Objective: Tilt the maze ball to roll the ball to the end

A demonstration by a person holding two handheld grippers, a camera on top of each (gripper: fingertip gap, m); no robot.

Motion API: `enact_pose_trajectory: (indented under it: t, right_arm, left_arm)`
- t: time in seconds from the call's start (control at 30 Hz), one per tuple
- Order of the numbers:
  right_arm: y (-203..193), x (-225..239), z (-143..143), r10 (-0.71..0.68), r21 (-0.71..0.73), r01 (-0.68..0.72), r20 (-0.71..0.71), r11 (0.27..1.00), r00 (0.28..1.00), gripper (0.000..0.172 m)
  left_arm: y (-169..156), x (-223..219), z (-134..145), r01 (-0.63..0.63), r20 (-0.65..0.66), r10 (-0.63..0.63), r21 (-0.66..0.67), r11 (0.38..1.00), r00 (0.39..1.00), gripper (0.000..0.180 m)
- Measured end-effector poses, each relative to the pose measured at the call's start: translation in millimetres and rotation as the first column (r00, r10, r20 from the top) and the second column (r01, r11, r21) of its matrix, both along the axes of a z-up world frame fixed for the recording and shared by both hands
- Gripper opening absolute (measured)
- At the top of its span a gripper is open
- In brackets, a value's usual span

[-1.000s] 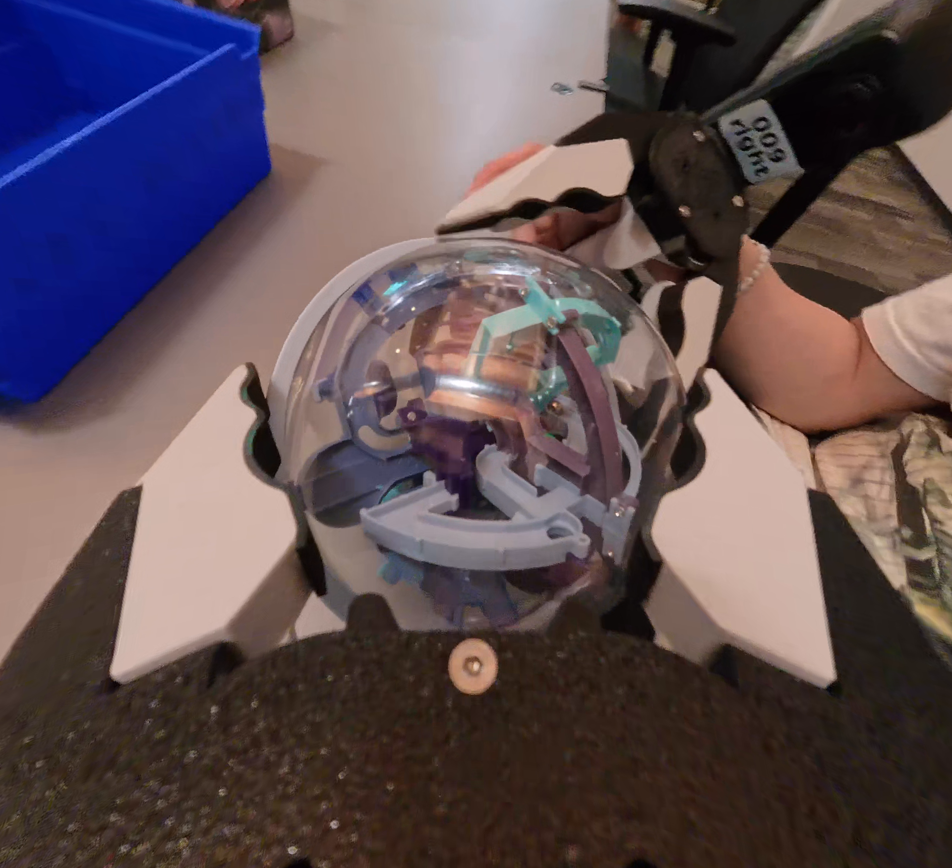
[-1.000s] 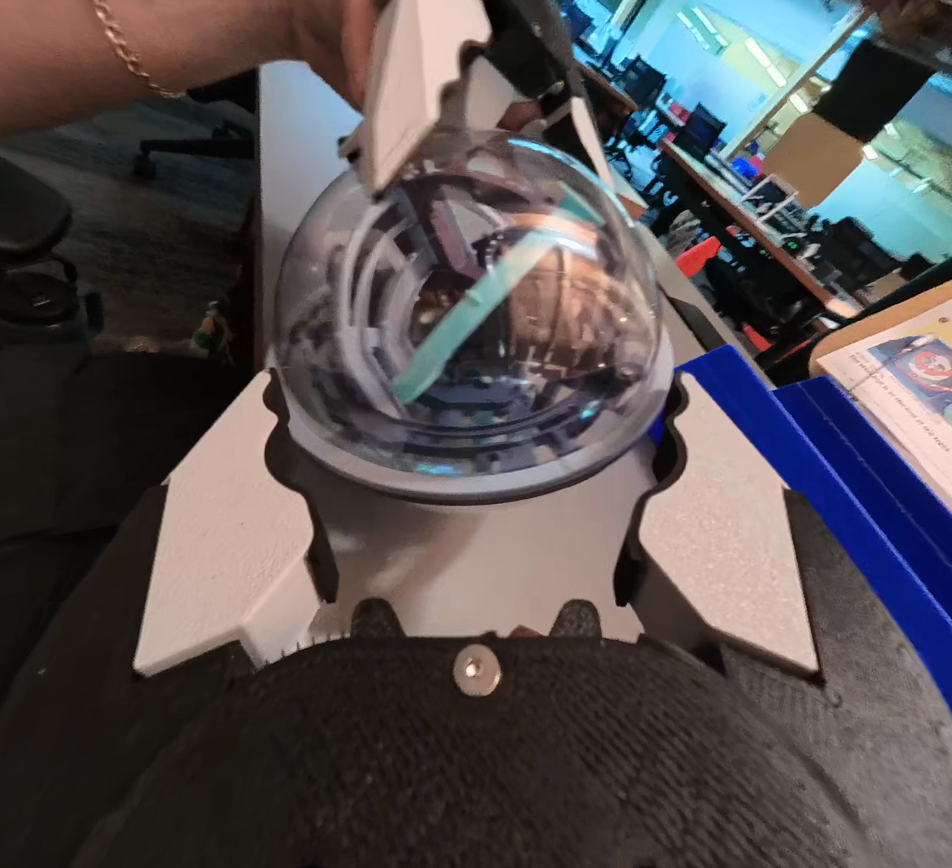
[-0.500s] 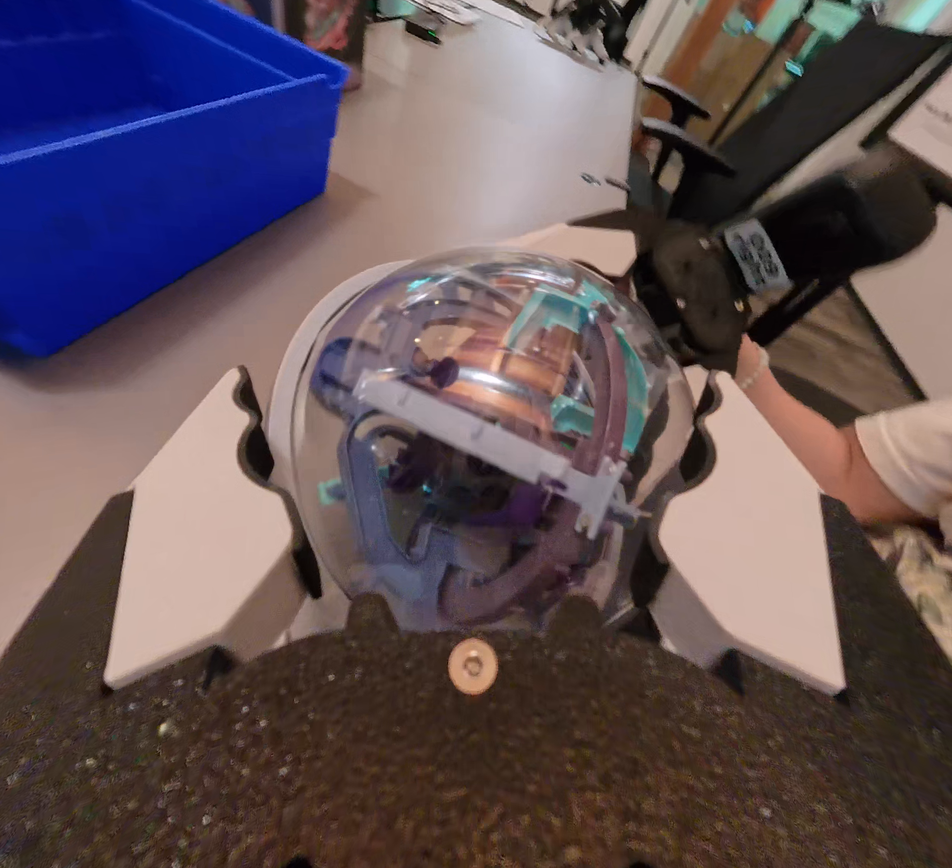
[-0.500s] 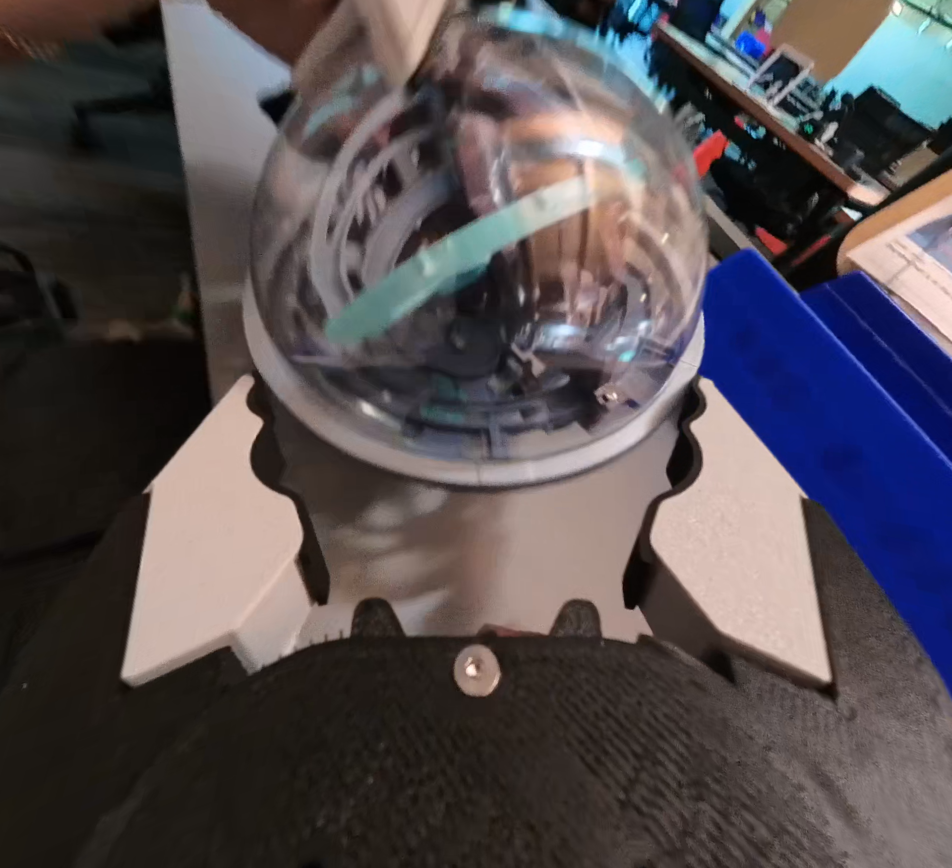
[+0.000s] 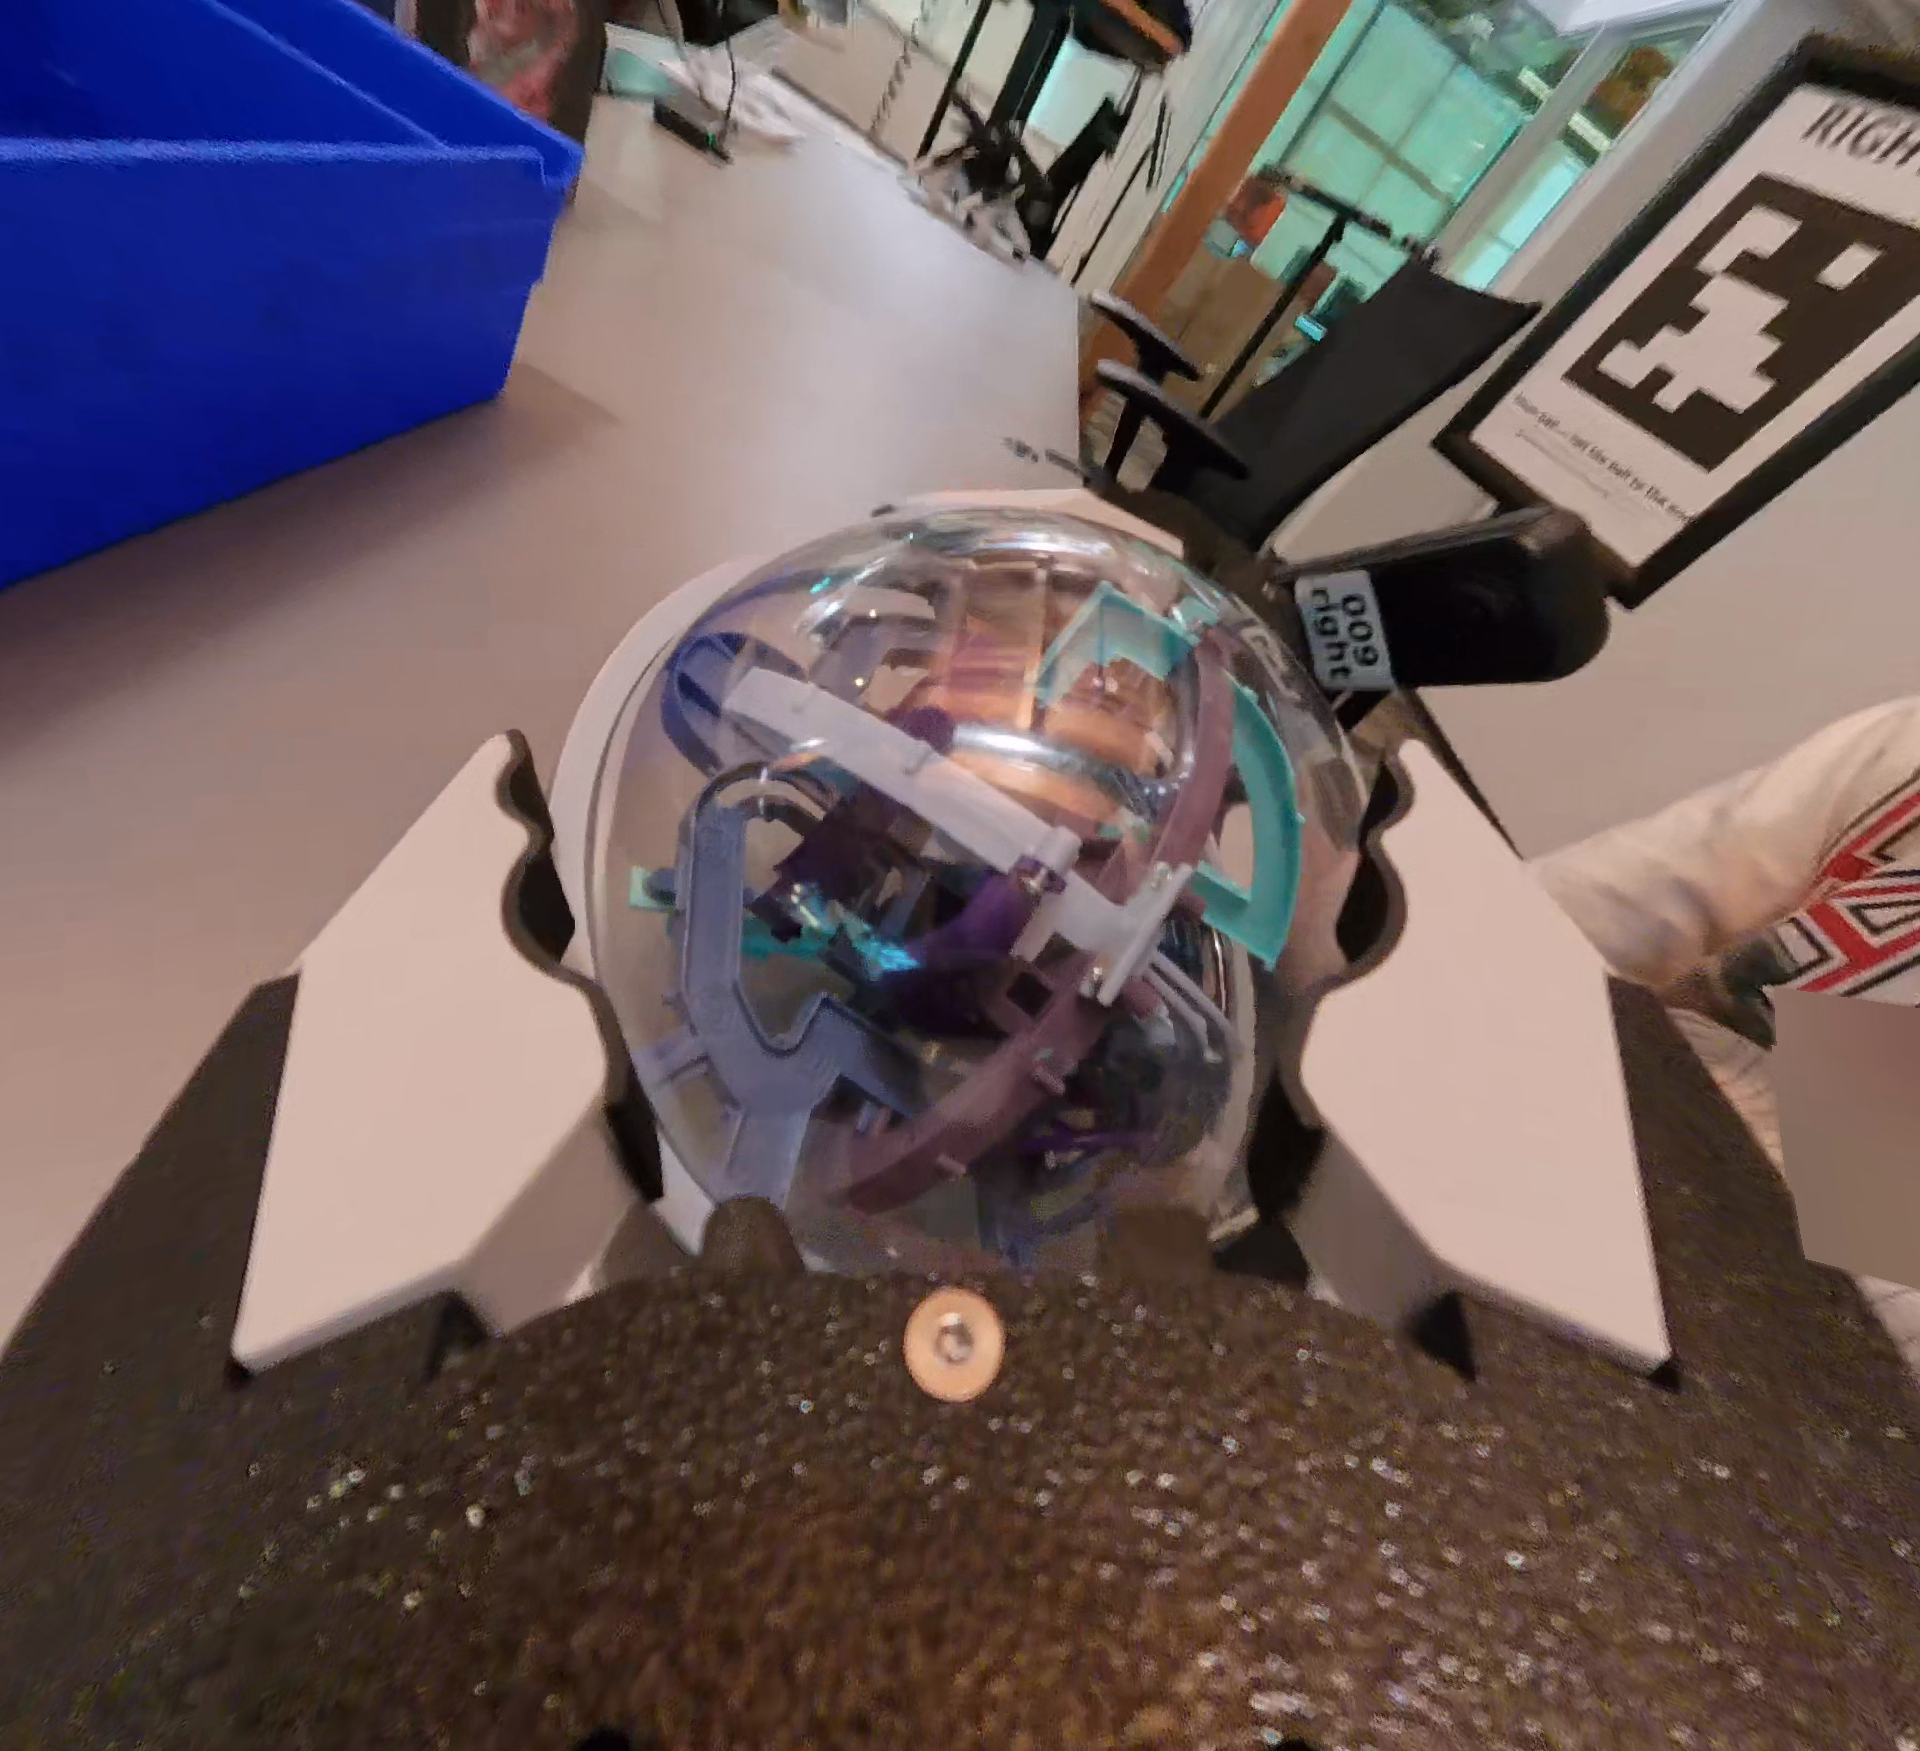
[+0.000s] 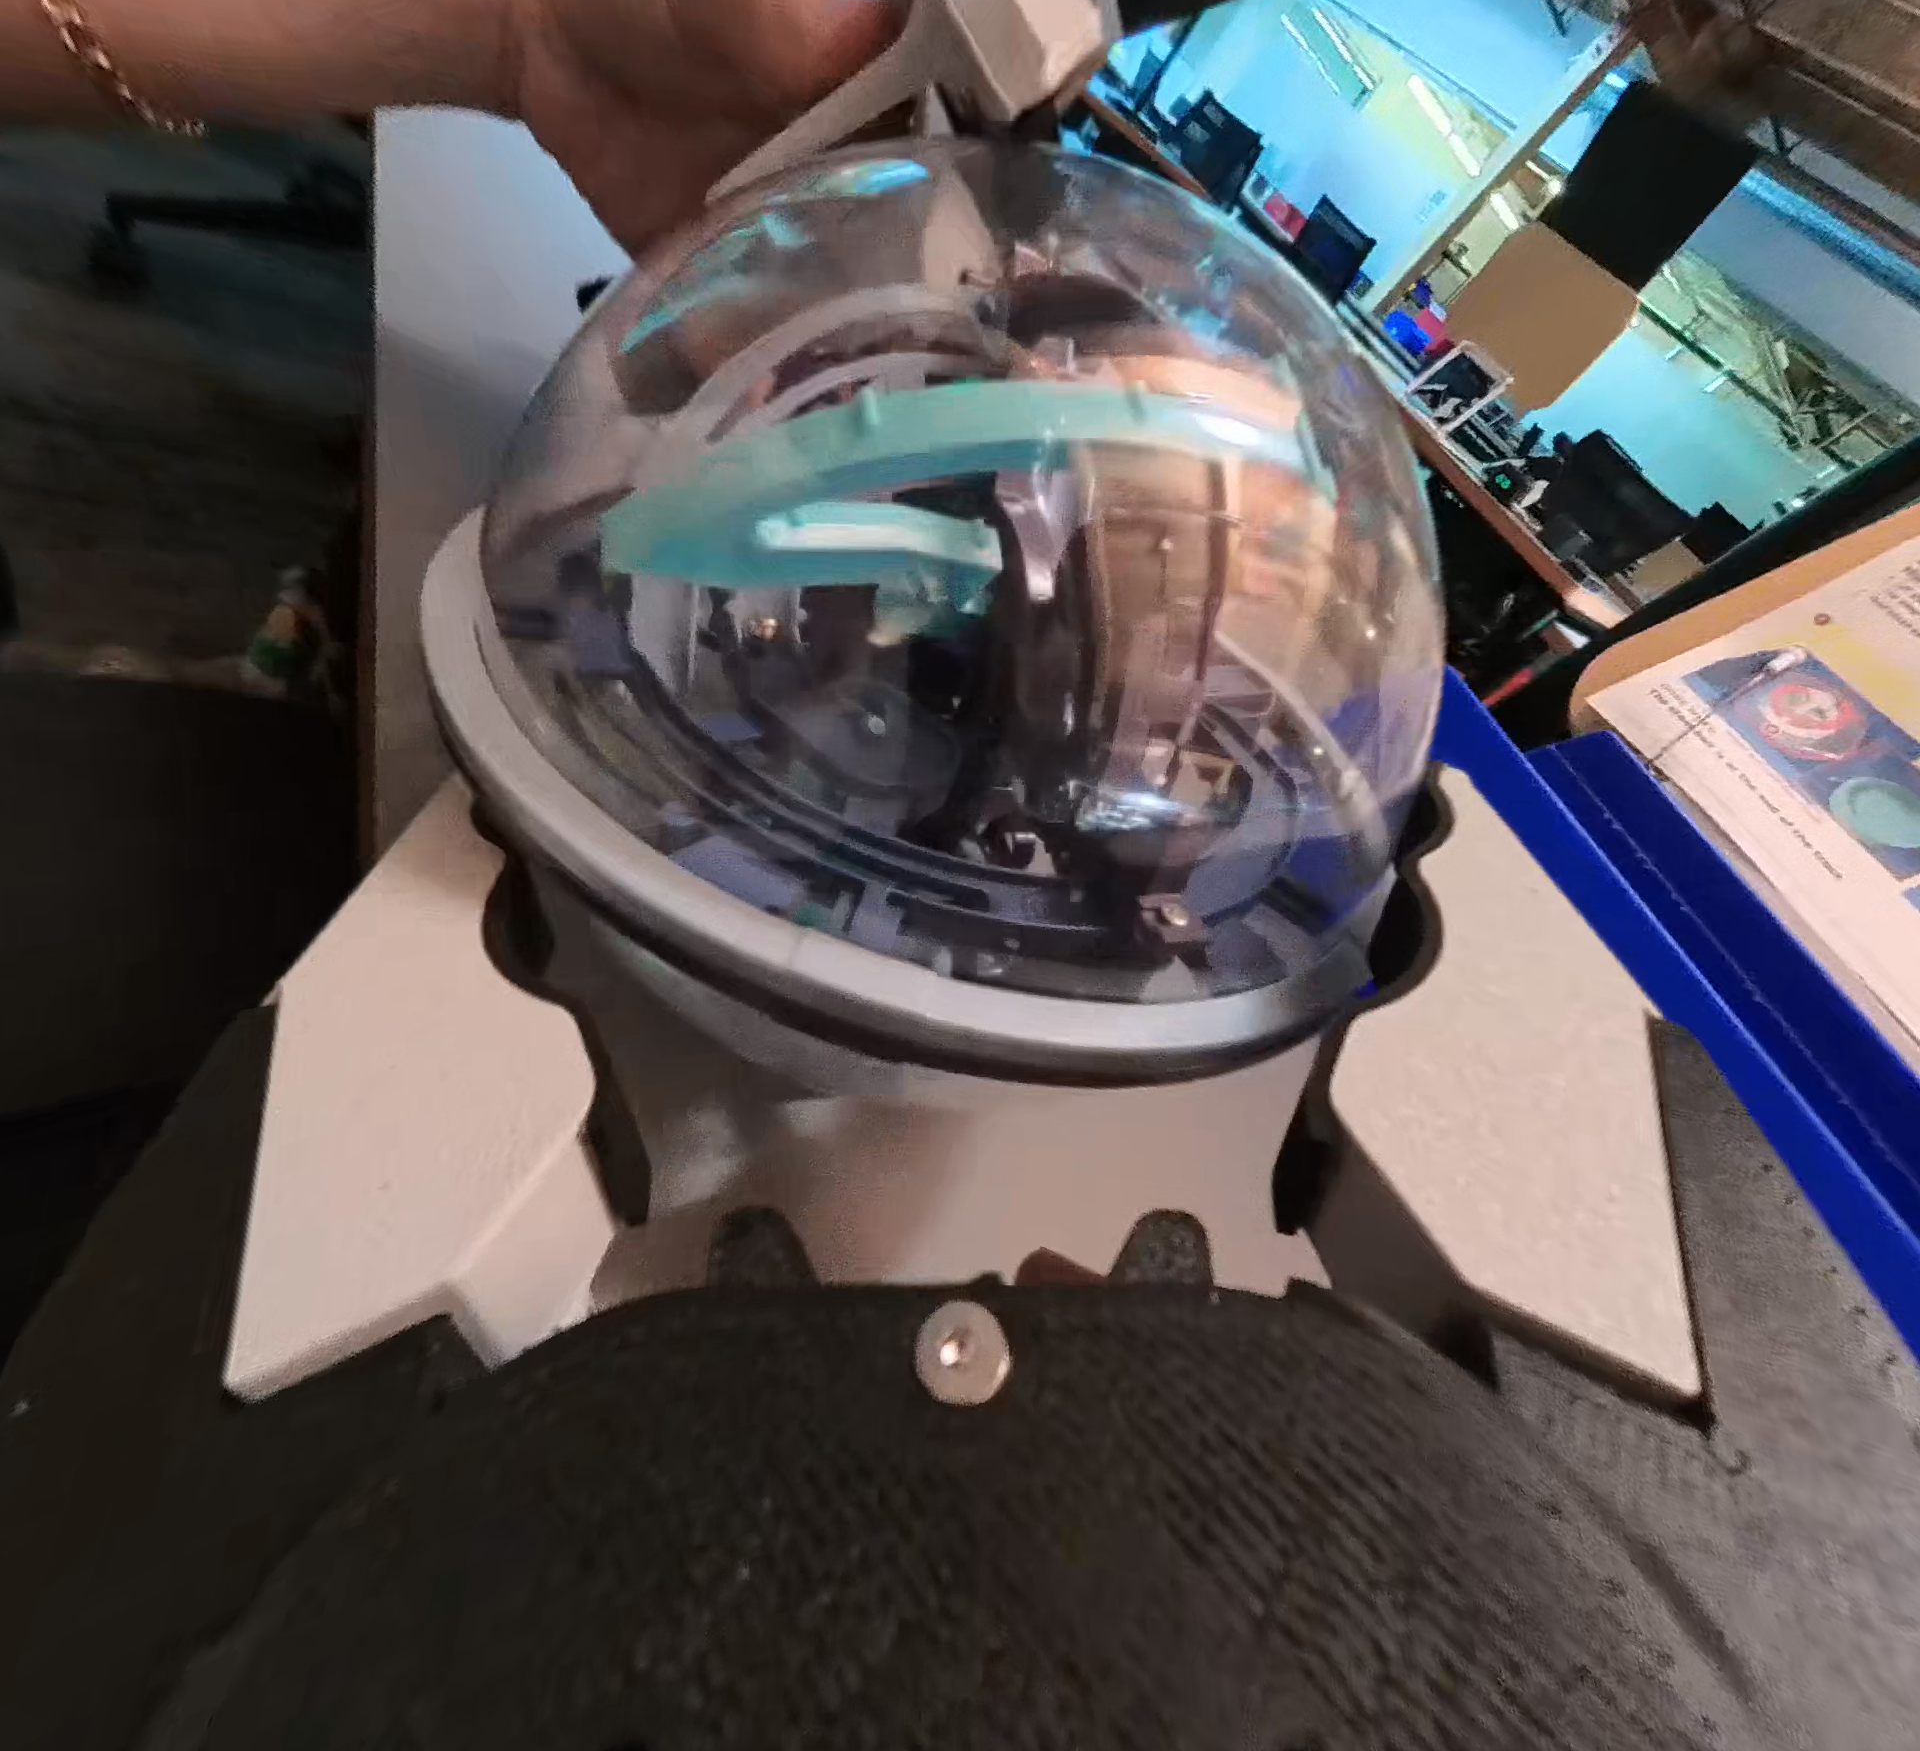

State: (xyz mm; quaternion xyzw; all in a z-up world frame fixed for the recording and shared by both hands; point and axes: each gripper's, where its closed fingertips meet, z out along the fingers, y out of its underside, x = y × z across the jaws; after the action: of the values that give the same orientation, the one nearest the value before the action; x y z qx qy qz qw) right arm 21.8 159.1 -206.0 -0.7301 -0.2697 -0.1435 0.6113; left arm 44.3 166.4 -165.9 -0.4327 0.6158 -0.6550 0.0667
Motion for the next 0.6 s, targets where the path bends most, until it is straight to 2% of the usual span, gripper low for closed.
enact_pose_trajectory:
  t: [0.17,0.27,0.33,0.4,0.53,0.6]
  right_arm:
    - [3.1,2.3,-0.3,-0.022,-0.015,0.021,-0.051,1.000,0.998,0.158]
    - [4.7,9.6,-0.6,-0.067,-0.035,0.064,-0.115,0.997,0.991,0.157]
    - [5.0,16.6,-0.5,-0.103,-0.058,0.092,-0.237,0.994,0.966,0.154]
    - [3.3,20.4,-3.1,-0.117,-0.080,0.097,-0.292,0.992,0.949,0.146]
    - [1.4,20.9,-11.5,-0.129,-0.112,0.109,-0.193,0.988,0.973,0.146]
    - [0.8,22.6,-14.6,-0.147,-0.131,0.126,-0.159,0.983,0.976,0.147]
  left_arm:
    - [5.2,5.6,1.1,-0.030,-0.004,0.030,-0.055,0.998,1.000,0.147]
    - [18.6,14.1,2.1,-0.133,-0.009,0.133,-0.019,0.991,0.991,0.149]
    - [30.1,18.8,7.5,-0.218,0.015,0.217,0.005,0.976,0.976,0.138]
    - [27.7,16.8,12.2,-0.210,0.038,0.209,0.018,0.978,0.977,0.123]
    - [18.5,16.8,4.3,-0.184,0.017,0.183,0.063,0.981,0.983,0.141]
    - [16.1,17.7,2.7,-0.176,0.006,0.176,0.055,0.983,0.984,0.145]
